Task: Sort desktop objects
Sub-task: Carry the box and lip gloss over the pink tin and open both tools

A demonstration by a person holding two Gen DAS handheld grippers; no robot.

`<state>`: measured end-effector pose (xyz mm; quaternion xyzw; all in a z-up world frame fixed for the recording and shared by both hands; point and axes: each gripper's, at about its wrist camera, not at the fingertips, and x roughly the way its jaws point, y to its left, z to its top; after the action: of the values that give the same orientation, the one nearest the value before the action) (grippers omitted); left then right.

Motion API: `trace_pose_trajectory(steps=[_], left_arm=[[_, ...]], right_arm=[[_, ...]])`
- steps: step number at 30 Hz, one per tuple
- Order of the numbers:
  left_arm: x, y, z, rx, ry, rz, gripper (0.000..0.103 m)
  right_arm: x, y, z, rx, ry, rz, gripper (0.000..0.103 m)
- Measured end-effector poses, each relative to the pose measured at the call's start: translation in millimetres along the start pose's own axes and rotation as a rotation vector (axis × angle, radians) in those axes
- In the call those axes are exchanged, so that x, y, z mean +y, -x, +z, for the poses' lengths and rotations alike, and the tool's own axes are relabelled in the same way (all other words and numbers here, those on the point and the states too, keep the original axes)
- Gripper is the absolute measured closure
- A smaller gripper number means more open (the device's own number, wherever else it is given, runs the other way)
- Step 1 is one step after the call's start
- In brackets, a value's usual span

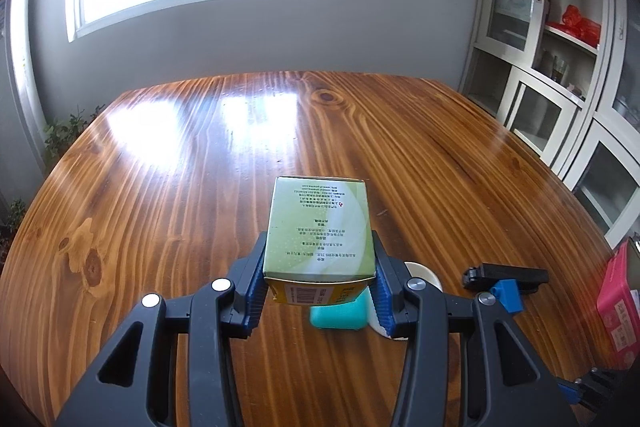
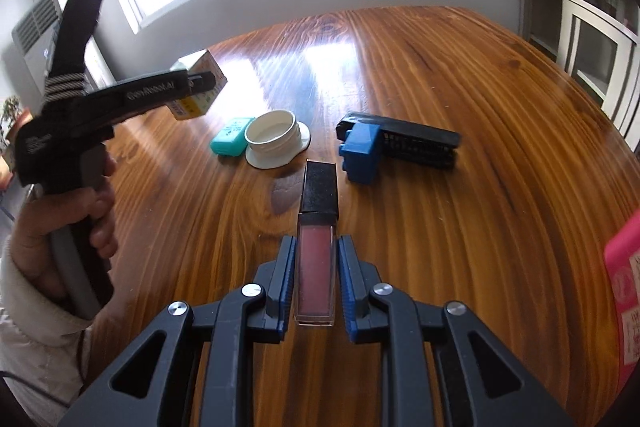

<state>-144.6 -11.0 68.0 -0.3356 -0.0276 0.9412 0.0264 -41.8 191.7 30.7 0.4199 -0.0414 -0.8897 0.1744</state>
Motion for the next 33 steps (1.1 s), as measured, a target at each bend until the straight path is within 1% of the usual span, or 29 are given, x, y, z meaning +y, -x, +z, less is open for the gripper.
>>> trace_pose_trajectory(steps=[7,13,18,26,33], left_arm=[[-16.5,11.8,-0.3,-0.023,-0.035,-0.033,0.055],[-34.6,23.6,-2.3,-0.041,-0.07,-0.066,0.055],[-58.4,35.8,-6.8,-0.053,-0.111,-0.109,0.055],[-99.4,58.2,-13.7,-0.07,-0.17,-0.187,0.055],[-144.3,69.8,-22.0,-0.06,-0.22,-0.248,0.055]], right_arm=[[-10.5,28.6,-10.4,-0.049,-0.043,0.004,0.08],[-28.5,52.1,-20.1,-0.089,-0.09,-0.014,0.08],[-47.3,77.8,-27.3,-0.137,-0.144,-0.039,0.08],[-77.7,131.2,-38.7,-0.254,-0.201,-0.123,0.08],[-119.9,167.3,-55.6,-0.317,-0.288,-0.155,0.08]])
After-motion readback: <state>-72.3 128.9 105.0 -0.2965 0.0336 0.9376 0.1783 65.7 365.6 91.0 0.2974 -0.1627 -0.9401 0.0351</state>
